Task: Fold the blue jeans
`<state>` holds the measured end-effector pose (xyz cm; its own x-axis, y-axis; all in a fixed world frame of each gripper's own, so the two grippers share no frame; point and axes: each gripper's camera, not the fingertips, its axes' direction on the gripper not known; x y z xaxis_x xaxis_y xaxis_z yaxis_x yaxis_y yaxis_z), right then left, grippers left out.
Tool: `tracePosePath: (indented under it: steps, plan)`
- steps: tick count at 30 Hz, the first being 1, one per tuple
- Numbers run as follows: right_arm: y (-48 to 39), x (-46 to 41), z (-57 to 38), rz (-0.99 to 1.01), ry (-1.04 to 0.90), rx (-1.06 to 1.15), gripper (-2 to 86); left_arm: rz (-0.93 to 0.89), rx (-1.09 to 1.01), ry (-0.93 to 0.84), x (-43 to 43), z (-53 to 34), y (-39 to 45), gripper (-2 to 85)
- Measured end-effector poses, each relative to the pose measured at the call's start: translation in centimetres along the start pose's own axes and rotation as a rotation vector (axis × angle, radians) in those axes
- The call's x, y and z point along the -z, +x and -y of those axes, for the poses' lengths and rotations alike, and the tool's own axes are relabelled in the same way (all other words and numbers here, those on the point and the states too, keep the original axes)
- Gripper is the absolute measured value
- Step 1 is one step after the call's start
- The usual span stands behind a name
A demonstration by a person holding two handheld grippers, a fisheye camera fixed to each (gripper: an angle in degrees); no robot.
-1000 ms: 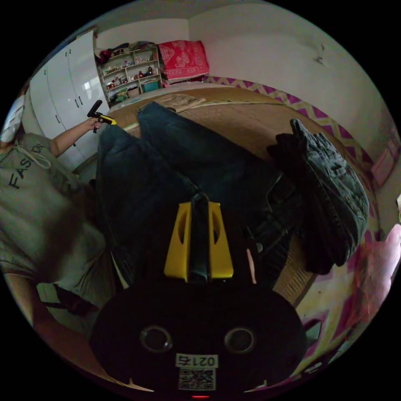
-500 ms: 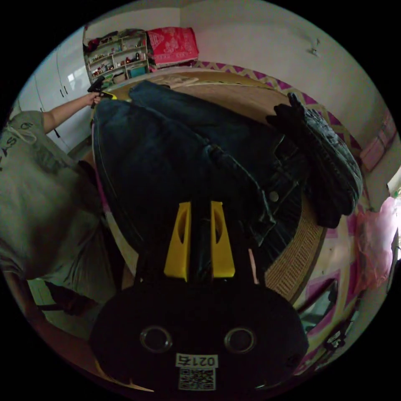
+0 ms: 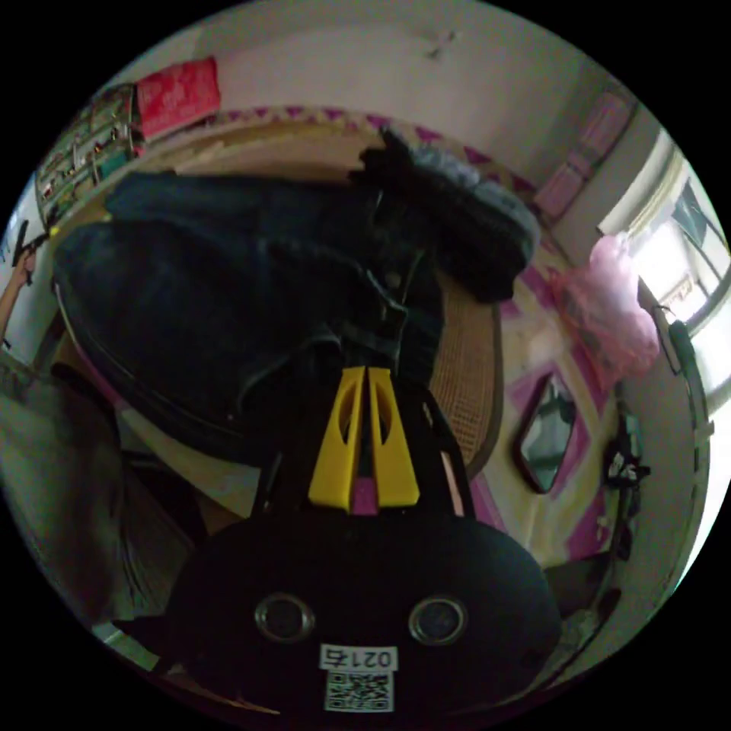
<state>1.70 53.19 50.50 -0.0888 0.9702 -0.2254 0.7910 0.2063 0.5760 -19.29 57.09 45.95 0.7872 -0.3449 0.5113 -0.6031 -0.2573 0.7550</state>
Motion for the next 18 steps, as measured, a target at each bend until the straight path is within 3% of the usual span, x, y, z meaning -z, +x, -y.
tracePosePath:
  steps: [3, 7, 11, 18]
  plan:
    - [3.5, 1.9, -1.4, 0.029, 0.038, -0.127, 2.5, -0.041, 0.161, -0.001, -0.6, -2.0, -0.9, 3.0]
    - [10.4, 9.5, -7.7, 0.196, 0.279, -0.512, 8.3, -0.031, 0.38, 0.09, 0.3, -6.0, -0.9, 5.6]
    - [13.2, 9.8, -13.6, 0.351, 0.229, -0.757, 12.6, -0.005, 0.577, 0.125, 0.2, -9.0, 0.2, 7.8]
    - [16.4, 7.8, -16.9, 0.585, 0.306, -0.923, 11.0, 0.003, 0.629, 0.185, -0.8, -8.7, 0.4, 10.1]
